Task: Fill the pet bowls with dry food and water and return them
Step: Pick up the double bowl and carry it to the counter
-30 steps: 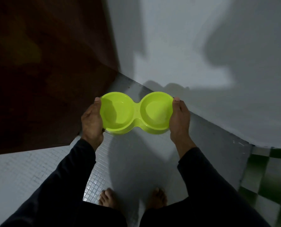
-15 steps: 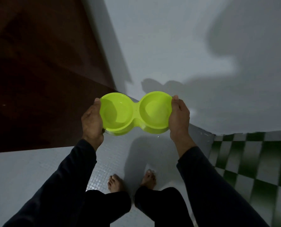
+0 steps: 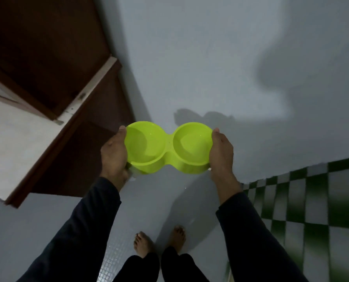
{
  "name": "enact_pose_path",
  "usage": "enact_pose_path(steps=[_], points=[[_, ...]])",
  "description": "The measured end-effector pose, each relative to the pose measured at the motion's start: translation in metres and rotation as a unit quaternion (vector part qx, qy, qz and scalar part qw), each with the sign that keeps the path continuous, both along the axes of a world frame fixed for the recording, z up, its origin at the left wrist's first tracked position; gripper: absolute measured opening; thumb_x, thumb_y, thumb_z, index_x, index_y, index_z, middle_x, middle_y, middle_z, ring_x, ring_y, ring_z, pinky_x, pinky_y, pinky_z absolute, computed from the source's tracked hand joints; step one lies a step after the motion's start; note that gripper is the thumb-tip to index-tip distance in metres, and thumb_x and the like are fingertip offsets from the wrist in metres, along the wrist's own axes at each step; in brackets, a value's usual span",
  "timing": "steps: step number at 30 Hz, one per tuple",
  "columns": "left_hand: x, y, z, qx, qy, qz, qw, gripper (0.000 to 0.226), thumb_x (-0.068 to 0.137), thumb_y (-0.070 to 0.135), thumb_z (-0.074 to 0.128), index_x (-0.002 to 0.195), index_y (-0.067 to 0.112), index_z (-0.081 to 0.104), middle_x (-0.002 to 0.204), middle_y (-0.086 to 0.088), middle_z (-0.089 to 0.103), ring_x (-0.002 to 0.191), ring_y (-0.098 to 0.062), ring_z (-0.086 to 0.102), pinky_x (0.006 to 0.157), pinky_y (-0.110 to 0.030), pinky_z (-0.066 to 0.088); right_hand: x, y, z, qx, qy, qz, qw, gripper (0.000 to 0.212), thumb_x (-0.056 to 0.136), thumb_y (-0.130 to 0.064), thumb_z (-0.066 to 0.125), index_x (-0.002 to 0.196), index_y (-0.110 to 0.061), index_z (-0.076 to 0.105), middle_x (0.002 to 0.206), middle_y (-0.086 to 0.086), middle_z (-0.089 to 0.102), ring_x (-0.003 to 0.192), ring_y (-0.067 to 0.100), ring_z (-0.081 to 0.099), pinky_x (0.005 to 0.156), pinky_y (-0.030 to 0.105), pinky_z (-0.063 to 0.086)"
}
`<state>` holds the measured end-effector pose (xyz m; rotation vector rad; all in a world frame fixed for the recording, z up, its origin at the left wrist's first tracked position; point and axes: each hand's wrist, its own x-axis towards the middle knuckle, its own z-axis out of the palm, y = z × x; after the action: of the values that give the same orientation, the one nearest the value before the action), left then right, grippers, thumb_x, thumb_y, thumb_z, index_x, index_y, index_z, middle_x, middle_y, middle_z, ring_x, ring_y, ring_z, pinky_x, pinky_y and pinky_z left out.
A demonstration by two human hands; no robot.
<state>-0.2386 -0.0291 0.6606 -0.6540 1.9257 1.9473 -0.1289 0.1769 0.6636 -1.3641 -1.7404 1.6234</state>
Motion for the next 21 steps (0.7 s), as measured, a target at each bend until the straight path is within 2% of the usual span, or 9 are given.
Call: enact_pose_path(steps=[3, 6, 8, 9, 12, 16, 18, 20, 21], points=[[0.001, 0.005, 0.032, 0.01, 0.022, -0.003, 1.0, 0.033, 0.098, 0.044, 0.067, 0.11, 0.014, 0.073, 0.101, -0.002, 0.075, 0.079, -0.012, 0.067, 0.065, -0.026, 0.053, 0.005, 0.004, 0.029, -0.026, 0.031, -0.011, 0.999, 0.027, 0.103, -0.034, 0.051, 0.083, -0.023, 0.064, 0.088, -0.019, 0.06, 0.095, 0.016, 0.057, 0.083, 0.029, 0.04], [0.0, 0.01, 0.058, 0.009, 0.039, 0.007, 0.999, 0.043, 0.097, 0.043, 0.068, 0.123, 0.009, 0.071, 0.116, -0.005, 0.074, 0.097, -0.018, 0.071, 0.088, -0.035, 0.057, 0.008, 0.009, 0.049, -0.026, 0.057, -0.005, 0.998, 0.021, 0.101, -0.032, 0.053, 0.087, -0.03, 0.067, 0.098, -0.019, 0.065, 0.109, 0.018, 0.06, 0.097, 0.034, 0.046], [0.001, 0.016, 0.074, 0.005, 0.049, -0.002, 0.999, 0.046, 0.096, 0.046, 0.068, 0.123, 0.009, 0.072, 0.118, -0.004, 0.073, 0.103, -0.02, 0.071, 0.1, -0.043, 0.055, 0.011, 0.014, 0.063, -0.001, 0.064, -0.001, 0.998, 0.019, 0.103, -0.032, 0.05, 0.095, -0.026, 0.067, 0.099, -0.016, 0.065, 0.108, 0.017, 0.059, 0.093, 0.031, 0.044], [0.001, 0.02, 0.081, 0.002, 0.058, -0.011, 0.998, 0.044, 0.097, 0.047, 0.067, 0.122, 0.011, 0.072, 0.117, -0.002, 0.073, 0.104, -0.019, 0.07, 0.099, -0.042, 0.055, 0.011, 0.017, 0.071, 0.005, 0.068, -0.004, 0.998, 0.018, 0.103, -0.032, 0.049, 0.099, -0.026, 0.066, 0.098, -0.016, 0.064, 0.106, 0.017, 0.059, 0.091, 0.03, 0.043], [0.006, 0.032, 0.105, 0.014, 0.073, -0.022, 0.997, 0.036, 0.1, 0.042, 0.063, 0.125, 0.016, 0.068, 0.109, 0.001, 0.066, 0.097, -0.017, 0.064, 0.082, -0.031, 0.048, 0.015, 0.026, 0.09, 0.012, 0.074, -0.012, 0.997, 0.019, 0.103, -0.036, 0.049, 0.107, -0.028, 0.066, 0.096, -0.015, 0.063, 0.103, 0.017, 0.058, 0.088, 0.028, 0.041], [0.008, 0.048, 0.123, 0.028, 0.086, -0.042, 0.995, 0.035, 0.1, 0.04, 0.063, 0.123, 0.015, 0.067, 0.108, -0.001, 0.066, 0.095, -0.016, 0.063, 0.075, -0.028, 0.047, 0.023, 0.037, 0.111, 0.027, 0.087, -0.039, 0.995, 0.027, 0.103, -0.039, 0.049, 0.113, -0.023, 0.069, 0.105, -0.007, 0.063, 0.103, 0.018, 0.058, 0.087, 0.029, 0.041], [0.004, 0.054, 0.123, 0.031, 0.08, -0.047, 0.995, 0.046, 0.095, 0.045, 0.069, 0.121, 0.007, 0.069, 0.107, 0.0, 0.069, 0.096, -0.016, 0.067, 0.081, -0.032, 0.054, 0.029, 0.042, 0.119, 0.038, 0.088, -0.046, 0.994, 0.02, 0.104, -0.038, 0.048, 0.104, -0.027, 0.065, 0.098, -0.01, 0.062, 0.098, 0.017, 0.056, 0.084, 0.026, 0.038], [0.004, 0.059, 0.127, 0.036, 0.077, -0.055, 0.995, 0.064, 0.085, 0.054, 0.075, 0.121, 0.002, 0.07, 0.108, 0.0, 0.074, 0.099, -0.017, 0.072, 0.092, -0.043, 0.059, 0.036, 0.044, 0.127, 0.046, 0.09, -0.057, 0.993, 0.018, 0.104, -0.038, 0.048, 0.1, -0.029, 0.063, 0.1, -0.008, 0.063, 0.098, 0.017, 0.056, 0.084, 0.027, 0.038], [0.002, 0.061, 0.127, 0.042, 0.077, -0.057, 0.995, 0.063, 0.084, 0.053, 0.076, 0.12, 0.002, 0.071, 0.108, -0.001, 0.075, 0.1, -0.018, 0.073, 0.094, -0.045, 0.059, 0.04, 0.045, 0.131, 0.048, 0.093, -0.066, 0.992, 0.018, 0.104, -0.038, 0.048, 0.1, -0.029, 0.063, 0.102, -0.007, 0.063, 0.099, 0.018, 0.056, 0.084, 0.028, 0.039]])
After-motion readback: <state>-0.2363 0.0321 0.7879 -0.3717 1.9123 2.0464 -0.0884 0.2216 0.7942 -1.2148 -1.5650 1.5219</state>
